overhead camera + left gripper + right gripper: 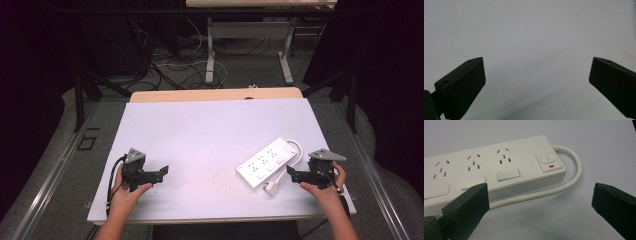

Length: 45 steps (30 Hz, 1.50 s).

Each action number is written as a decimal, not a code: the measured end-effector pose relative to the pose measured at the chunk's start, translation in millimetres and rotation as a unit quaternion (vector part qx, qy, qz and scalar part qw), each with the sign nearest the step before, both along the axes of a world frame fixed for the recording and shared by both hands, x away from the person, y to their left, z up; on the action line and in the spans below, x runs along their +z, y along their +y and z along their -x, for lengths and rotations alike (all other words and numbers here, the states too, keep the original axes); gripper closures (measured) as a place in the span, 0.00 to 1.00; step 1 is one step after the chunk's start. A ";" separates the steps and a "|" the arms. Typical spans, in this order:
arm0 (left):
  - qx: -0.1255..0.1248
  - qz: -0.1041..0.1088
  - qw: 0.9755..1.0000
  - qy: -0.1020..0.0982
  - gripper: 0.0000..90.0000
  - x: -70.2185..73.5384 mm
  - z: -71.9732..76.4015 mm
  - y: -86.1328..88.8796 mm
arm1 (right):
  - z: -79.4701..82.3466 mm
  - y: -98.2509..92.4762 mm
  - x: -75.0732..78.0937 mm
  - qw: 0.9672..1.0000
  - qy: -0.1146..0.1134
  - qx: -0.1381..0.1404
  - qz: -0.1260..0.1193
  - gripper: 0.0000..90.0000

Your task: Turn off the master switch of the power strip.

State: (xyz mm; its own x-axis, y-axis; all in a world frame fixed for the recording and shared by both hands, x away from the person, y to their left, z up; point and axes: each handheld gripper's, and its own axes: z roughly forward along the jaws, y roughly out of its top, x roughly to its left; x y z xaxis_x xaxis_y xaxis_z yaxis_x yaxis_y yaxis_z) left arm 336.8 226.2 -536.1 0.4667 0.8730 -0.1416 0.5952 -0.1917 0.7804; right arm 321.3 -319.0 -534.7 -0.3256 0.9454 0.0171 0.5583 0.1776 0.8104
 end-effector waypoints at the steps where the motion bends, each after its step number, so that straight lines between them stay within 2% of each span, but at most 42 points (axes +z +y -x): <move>1: -0.003 0.001 1.000 -0.001 0.01 1.1 0.3 -0.4 | 0.2 0.3 0.1 1.000 0.000 0.003 0.001 0.01; 5: -0.012 -0.006 1.000 -0.012 0.01 4.5 2.3 -3.2 | 1.4 2.2 1.1 1.000 0.004 0.005 0.000 0.01; 6: -0.013 -0.013 1.000 -0.019 0.01 5.8 3.0 -4.0 | 1.9 3.1 1.7 1.000 0.001 0.004 0.004 0.01; 9: -0.011 -0.019 1.000 -0.017 0.01 6.9 3.2 -3.7 | 2.7 4.9 2.3 1.000 0.000 0.008 0.002 0.01; 13: -0.005 -0.011 1.000 -0.017 0.01 6.7 3.9 -4.1 | 4.2 8.5 3.1 1.000 0.002 0.010 0.009 0.01; 15: -0.004 -0.014 1.000 -0.019 0.01 6.9 3.7 -3.4 | 4.1 9.5 3.8 1.000 0.001 0.014 0.006 0.01; 16: 0.001 -0.006 1.000 -0.017 0.01 6.7 4.0 -3.5 | 4.4 10.1 4.5 1.000 0.001 0.013 0.006 0.01; 21: 0.006 -0.001 1.000 -0.015 0.01 6.9 3.4 -2.0 | 4.9 13.4 7.0 1.000 -0.005 0.016 0.006 0.01; 22: 0.007 0.000 1.000 -0.019 0.01 6.7 3.1 -1.8 | 5.4 13.9 8.1 1.000 0.000 0.021 0.007 0.01; 34: 0.013 -0.003 1.000 -0.025 0.01 7.9 4.3 -0.7 | 4.9 22.5 15.6 0.999 -0.003 0.029 0.015 0.02; 40: 0.014 -0.004 1.000 -0.025 0.01 9.7 5.3 1.4 | 3.3 24.1 19.0 0.999 0.001 0.032 0.006 0.03; 41: 0.017 0.000 1.000 -0.026 0.01 9.5 5.3 1.2 | 3.2 24.1 19.8 1.000 0.001 0.031 0.005 0.03; 45: 0.018 -0.003 0.999 -0.028 0.01 9.6 5.6 1.7 | 2.8 24.3 22.3 0.999 -0.002 0.031 0.010 0.05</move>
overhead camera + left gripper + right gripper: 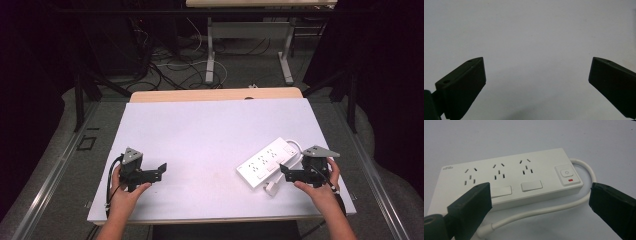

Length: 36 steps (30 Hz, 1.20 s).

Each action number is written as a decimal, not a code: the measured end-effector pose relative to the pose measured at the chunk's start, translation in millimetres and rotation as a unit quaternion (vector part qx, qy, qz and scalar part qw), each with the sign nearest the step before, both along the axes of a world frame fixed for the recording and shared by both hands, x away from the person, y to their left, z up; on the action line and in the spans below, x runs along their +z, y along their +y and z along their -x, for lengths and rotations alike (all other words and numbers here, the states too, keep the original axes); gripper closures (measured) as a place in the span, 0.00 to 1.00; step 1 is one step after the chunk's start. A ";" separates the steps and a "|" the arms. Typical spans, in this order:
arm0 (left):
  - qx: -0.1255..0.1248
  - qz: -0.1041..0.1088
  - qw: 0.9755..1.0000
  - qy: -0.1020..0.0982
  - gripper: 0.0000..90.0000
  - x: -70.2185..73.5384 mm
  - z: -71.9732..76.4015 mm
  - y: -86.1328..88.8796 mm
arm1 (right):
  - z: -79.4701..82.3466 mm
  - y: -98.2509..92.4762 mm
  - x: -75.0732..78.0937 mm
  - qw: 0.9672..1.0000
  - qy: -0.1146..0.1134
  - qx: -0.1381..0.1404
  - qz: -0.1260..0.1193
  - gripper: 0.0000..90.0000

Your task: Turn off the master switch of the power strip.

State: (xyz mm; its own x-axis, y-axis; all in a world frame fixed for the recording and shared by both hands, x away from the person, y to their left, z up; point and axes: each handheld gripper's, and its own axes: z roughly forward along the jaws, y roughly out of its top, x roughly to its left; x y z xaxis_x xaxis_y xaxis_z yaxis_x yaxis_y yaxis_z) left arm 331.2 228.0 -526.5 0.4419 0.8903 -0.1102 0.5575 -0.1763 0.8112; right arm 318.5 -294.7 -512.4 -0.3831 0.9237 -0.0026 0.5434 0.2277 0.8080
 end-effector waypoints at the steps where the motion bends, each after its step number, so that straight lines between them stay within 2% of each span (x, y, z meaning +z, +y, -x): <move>1: 0.001 0.001 1.000 0.000 0.01 0.0 0.2 0.0 | 0.2 0.6 0.5 1.000 0.001 -0.002 -0.001 0.05; 6: 0.004 0.003 1.000 -0.001 0.01 -0.4 0.4 -0.3 | -0.8 0.6 3.2 1.000 0.002 0.001 0.000 0.07; 8: 0.002 -0.002 1.000 0.000 0.01 -0.7 0.3 -0.1 | -1.2 0.9 5.6 1.000 0.000 0.003 0.013 0.07; 13: 0.003 -0.003 1.000 0.000 0.01 -0.7 0.4 -0.3 | -3.3 1.5 8.4 1.000 0.006 0.007 0.014 0.07; 20: 0.006 -0.012 1.000 -0.002 0.01 -1.2 0.3 -0.7 | -9.2 5.1 14.1 0.999 0.008 0.019 0.030 0.07; 30: 0.009 -0.018 1.000 -0.002 0.01 -2.3 0.0 -2.0 | -16.0 5.9 20.4 0.999 0.017 0.023 0.036 0.09; 36: 0.013 -0.021 1.000 -0.002 0.02 -2.7 -0.3 -1.6 | -20.1 6.2 23.3 0.999 0.024 0.023 0.034 0.14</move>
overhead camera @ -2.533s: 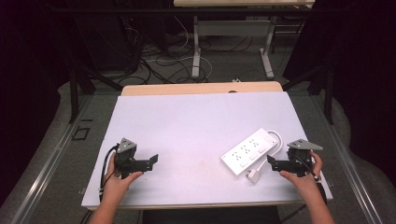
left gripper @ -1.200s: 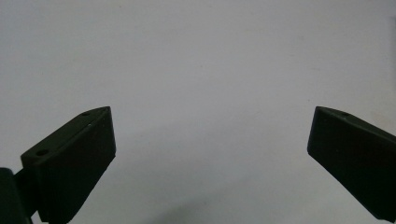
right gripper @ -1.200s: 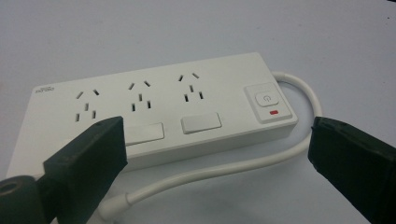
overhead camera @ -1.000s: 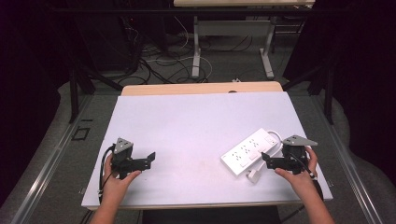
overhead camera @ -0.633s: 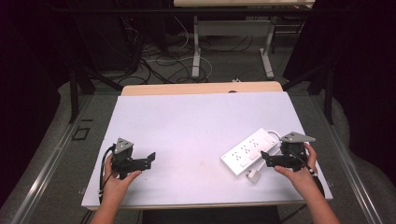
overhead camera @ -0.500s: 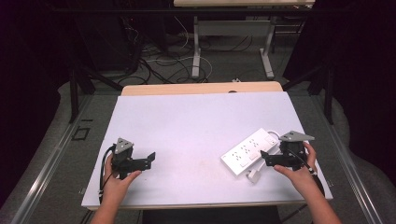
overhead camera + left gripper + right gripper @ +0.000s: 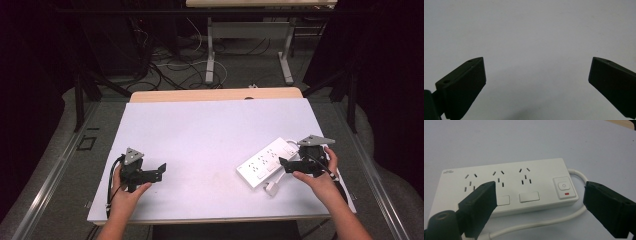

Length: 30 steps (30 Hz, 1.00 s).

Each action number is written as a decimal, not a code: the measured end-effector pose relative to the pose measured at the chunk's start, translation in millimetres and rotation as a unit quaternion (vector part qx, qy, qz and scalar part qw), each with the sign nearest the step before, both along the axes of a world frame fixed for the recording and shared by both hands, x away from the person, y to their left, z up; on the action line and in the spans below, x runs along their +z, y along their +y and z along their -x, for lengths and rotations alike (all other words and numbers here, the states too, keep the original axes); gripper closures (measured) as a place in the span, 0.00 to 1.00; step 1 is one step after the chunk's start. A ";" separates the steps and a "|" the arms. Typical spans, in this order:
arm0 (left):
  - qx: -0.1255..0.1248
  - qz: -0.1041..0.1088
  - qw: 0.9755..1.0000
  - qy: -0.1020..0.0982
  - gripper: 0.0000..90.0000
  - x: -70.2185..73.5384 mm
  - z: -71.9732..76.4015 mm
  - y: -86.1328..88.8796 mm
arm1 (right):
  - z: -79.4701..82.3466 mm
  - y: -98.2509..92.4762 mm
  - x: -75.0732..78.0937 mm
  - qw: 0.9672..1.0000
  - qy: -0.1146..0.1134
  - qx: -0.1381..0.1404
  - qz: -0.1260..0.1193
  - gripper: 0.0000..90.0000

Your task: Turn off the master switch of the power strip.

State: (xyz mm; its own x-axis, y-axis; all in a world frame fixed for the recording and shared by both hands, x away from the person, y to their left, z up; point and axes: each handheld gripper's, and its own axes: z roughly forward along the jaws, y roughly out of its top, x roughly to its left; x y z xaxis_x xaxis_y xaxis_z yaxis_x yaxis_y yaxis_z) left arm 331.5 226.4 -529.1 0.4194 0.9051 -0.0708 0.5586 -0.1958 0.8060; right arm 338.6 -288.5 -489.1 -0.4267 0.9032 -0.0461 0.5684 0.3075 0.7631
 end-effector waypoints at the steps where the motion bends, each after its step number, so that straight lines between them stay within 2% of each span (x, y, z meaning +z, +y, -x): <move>1: 0.002 -0.002 1.000 -0.001 0.01 -0.1 -0.1 0.2 | -0.7 -0.6 0.6 1.000 0.001 0.004 0.002 0.16; 5: 0.002 -0.004 1.000 0.000 0.02 -0.3 -0.7 2.0 | -3.9 -0.4 2.8 1.000 0.012 0.003 -0.002 0.17; 16: 0.007 -0.003 1.000 0.001 0.02 -1.9 -1.7 2.6 | -13.1 -2.5 12.7 1.000 0.017 0.009 0.019 0.26; 19: 0.005 -0.006 1.000 0.002 0.02 -1.8 -1.9 3.3 | -16.9 -2.1 13.9 0.999 0.031 0.011 0.016 0.28; 26: 0.008 0.000 1.000 0.001 0.02 -2.7 -2.2 2.8 | -25.4 -2.2 13.7 0.999 0.045 0.012 0.025 0.30; 27: 0.005 -0.004 1.000 0.004 0.02 -2.2 -2.2 3.6 | -25.4 -2.2 13.7 0.999 0.045 0.012 0.025 0.30; 30: 0.009 0.001 1.000 0.002 0.02 -2.2 -2.1 3.4 | -28.7 -3.5 13.8 0.998 0.049 0.013 0.024 0.36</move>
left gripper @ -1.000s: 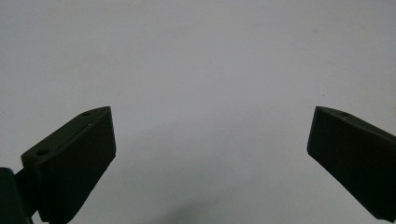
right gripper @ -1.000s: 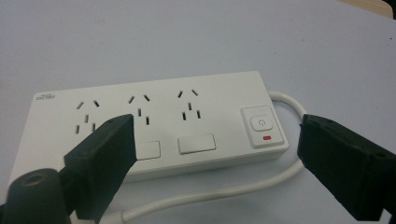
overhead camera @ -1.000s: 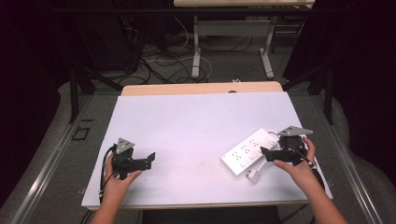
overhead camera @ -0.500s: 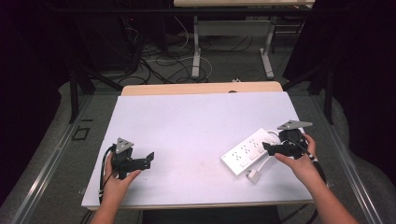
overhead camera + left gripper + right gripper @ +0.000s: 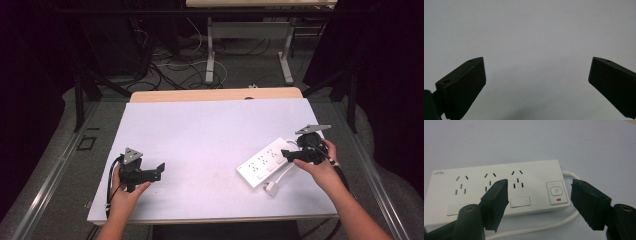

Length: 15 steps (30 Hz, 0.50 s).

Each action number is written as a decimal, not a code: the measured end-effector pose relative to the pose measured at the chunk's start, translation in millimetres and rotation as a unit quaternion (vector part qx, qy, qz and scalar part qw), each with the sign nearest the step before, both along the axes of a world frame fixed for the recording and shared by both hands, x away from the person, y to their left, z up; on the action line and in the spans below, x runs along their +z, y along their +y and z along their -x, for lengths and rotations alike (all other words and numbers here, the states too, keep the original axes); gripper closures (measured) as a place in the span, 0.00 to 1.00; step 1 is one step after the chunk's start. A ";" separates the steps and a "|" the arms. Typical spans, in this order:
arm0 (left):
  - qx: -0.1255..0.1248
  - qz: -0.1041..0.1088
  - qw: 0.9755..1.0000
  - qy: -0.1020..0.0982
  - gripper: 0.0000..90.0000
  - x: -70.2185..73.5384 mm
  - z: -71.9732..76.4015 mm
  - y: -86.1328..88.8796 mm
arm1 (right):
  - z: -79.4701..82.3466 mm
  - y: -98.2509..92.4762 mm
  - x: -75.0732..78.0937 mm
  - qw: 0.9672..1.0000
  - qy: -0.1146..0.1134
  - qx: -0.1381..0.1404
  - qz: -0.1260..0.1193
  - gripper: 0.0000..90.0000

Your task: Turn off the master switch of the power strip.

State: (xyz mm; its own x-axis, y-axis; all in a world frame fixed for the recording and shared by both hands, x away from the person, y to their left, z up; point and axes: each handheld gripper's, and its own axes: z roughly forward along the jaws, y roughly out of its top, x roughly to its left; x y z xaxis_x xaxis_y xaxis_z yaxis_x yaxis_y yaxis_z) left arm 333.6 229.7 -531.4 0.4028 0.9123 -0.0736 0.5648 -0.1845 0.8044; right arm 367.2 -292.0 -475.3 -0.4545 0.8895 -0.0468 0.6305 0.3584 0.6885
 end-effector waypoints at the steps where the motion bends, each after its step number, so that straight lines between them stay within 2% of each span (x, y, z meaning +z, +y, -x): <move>1: -0.003 -0.004 1.000 0.002 0.02 0.3 0.0 0.7 | -1.9 -0.7 0.2 1.000 0.005 -0.001 -0.003 0.37; 6: -0.004 -0.008 1.000 0.001 0.02 0.2 -0.2 0.8 | -8.1 -3.6 -1.2 1.000 0.014 0.000 0.006 0.40; 11: -0.002 -0.003 1.000 0.002 0.02 -0.2 -0.2 0.4 | -13.5 -8.2 -2.4 1.000 0.017 -0.003 0.017 0.42; 15: -0.002 -0.002 1.000 0.001 0.02 -0.5 -0.3 0.1 | -16.9 -11.7 -3.5 1.000 0.027 -0.007 0.013 0.47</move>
